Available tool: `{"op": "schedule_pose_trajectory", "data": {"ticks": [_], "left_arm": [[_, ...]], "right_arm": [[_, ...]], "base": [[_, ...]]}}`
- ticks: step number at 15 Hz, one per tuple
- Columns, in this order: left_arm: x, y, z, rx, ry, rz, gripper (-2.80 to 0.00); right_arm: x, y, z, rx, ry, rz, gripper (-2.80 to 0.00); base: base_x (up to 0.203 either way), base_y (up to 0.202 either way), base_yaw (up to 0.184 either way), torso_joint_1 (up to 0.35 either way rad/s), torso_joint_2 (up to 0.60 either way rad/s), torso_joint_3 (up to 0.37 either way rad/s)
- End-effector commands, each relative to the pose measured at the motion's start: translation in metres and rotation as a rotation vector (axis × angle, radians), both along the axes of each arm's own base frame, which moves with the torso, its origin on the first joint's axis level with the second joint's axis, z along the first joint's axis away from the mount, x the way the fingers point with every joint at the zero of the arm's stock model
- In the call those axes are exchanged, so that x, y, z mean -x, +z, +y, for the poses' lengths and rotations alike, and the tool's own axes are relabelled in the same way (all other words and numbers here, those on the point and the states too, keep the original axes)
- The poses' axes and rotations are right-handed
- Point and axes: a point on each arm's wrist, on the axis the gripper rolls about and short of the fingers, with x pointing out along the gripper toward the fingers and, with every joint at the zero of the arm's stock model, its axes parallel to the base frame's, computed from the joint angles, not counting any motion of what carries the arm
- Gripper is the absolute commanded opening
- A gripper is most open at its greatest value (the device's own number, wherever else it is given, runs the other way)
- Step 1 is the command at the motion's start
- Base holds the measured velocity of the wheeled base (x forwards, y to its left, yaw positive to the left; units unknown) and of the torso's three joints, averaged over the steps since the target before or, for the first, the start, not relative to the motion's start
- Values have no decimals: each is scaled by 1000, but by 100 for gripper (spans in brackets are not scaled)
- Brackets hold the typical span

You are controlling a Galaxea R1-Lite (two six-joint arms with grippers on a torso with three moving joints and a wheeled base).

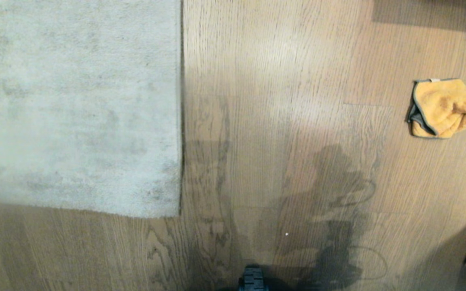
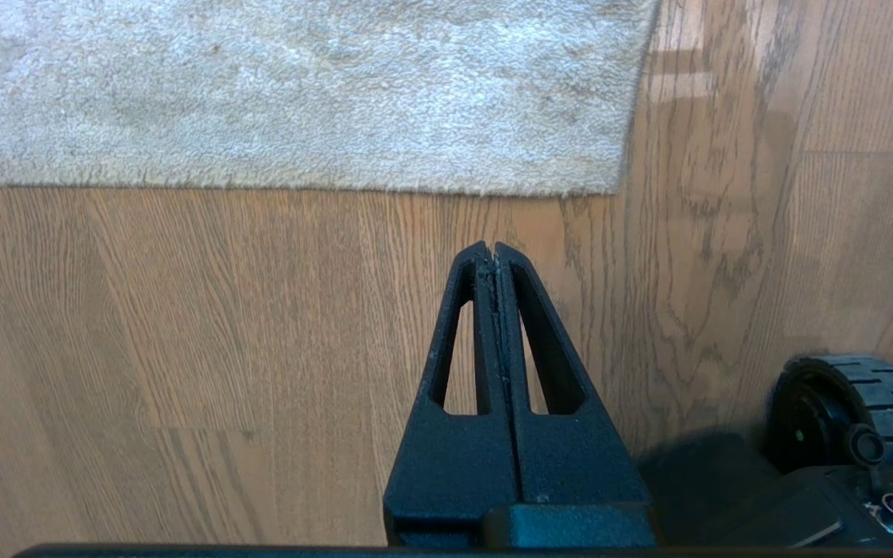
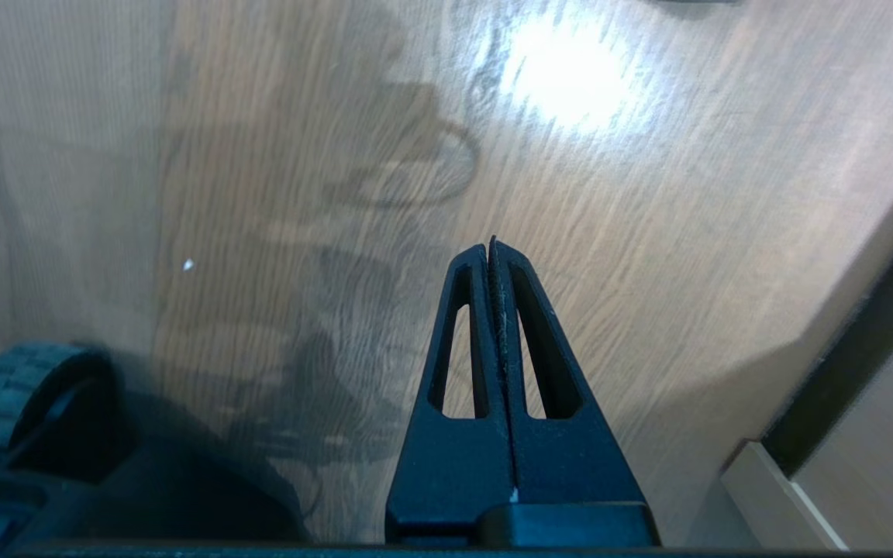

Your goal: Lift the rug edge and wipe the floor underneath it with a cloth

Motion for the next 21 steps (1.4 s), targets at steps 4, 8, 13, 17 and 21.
{"op": "schedule_pose_trajectory", "data": {"ticks": [4,8,13,17,21], "left_arm": [[0,0,0,-1,0,-1,-280],[0,0,0,0,0,-1,-280],[0,0,0,0,0,-1,-280],[0,0,0,0,0,-1,-280],[0,0,0,0,0,-1,-280]], "right_arm": [[3,-16,-2,16,12,15,-280],[27,-39,-3,16,26,0,-280],[27,-45,-3,-31,29,36,-280],[27,-46,-3,-73,26,35,-280],[27,-46,-3,-75,26,35,-280]], "base": [[0,0,0,0,0,0],[0,0,0,0,0,0],[0,0,0,0,0,0],[0,0,0,0,0,0],[0,0,0,0,0,0]]}}
